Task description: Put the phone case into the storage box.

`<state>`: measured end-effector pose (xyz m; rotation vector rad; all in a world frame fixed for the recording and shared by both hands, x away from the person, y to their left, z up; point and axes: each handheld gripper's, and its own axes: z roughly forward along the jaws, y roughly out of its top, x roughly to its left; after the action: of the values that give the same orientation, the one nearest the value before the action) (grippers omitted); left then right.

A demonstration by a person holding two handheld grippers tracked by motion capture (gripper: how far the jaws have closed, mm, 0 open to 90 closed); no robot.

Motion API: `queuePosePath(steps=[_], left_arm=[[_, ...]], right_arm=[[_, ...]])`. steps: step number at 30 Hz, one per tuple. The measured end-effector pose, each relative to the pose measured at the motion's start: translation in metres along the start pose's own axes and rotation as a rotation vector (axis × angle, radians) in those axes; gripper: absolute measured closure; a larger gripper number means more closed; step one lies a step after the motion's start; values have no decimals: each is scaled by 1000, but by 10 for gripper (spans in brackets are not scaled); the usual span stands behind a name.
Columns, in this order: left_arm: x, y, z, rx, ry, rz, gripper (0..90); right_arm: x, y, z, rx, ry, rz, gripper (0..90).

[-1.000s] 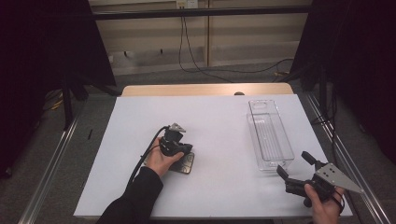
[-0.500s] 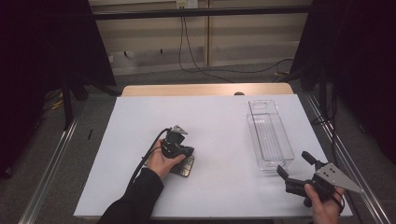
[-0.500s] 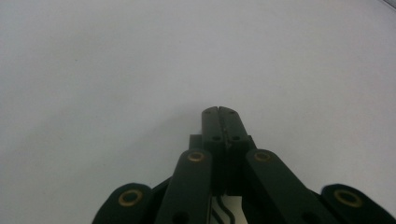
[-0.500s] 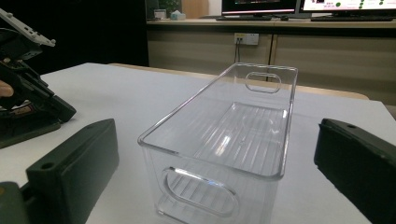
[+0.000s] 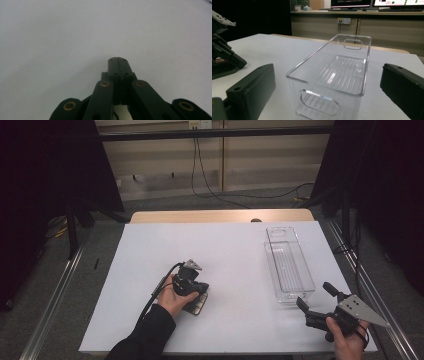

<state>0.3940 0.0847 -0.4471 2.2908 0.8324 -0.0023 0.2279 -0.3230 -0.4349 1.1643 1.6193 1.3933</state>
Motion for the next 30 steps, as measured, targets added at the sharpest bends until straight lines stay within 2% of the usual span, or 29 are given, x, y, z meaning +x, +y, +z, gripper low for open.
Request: queuePosePath(steps=[7,13,30], left_arm=[[-8,-10,-7,4,-3,10,900],[-12,-12,-10,11,20,16,900],[-28,-36,-26,15,-19,26,900]], right_arm=[[1,0,0,-1,0,0,0],[1,0,0,-1,3,-1,0],[1,0,0,-1,3,1,0]])
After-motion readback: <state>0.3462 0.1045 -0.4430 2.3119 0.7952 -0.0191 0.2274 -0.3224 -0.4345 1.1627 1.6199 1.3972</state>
